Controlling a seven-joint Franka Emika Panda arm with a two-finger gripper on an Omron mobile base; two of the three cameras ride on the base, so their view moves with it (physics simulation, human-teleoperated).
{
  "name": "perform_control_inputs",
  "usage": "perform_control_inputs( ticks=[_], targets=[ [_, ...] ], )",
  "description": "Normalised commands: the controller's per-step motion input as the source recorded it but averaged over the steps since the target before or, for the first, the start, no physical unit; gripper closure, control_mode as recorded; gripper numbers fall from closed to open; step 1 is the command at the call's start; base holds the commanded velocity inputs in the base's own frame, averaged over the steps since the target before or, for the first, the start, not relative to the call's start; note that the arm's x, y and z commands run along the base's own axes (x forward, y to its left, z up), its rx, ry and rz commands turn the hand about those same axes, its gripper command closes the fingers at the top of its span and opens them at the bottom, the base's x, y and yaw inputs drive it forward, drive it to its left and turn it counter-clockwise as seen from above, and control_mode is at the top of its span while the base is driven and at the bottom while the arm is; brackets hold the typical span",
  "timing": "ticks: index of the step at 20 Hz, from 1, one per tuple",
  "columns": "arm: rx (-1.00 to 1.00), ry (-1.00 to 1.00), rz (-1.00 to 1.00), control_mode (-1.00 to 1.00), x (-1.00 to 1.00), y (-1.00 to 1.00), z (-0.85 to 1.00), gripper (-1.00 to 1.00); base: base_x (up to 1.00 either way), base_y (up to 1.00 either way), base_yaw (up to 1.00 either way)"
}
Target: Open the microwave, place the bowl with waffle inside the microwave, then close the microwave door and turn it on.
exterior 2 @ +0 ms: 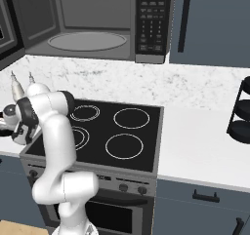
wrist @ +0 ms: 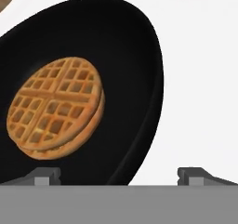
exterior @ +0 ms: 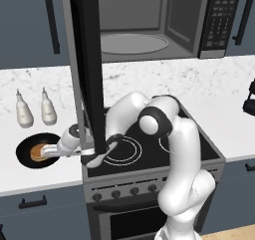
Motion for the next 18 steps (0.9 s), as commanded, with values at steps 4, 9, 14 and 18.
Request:
perform_control_inputs(
  ticks=[4, 9, 14, 18],
  targets=[
    [0.00, 0.01, 0.00, -1.00, 0.04, 0.02, 0.00, -1.00, 0.00, 0.00, 0.00],
    [0.00, 0.00, 0.00, -1.00, 0.00, 0.00, 0.00, 1.00, 0.00, 0.00, 0.00],
    [0.00, 0.00, 0.00, -1.00, 0.00, 0.00, 0.00, 1.00, 0.00, 0.00, 0.00],
    [0.00, 0.00, 0.00, -1.00, 0.00, 0.00, 0.00, 1.00, 0.00, 0.00, 0.00]
  ],
)
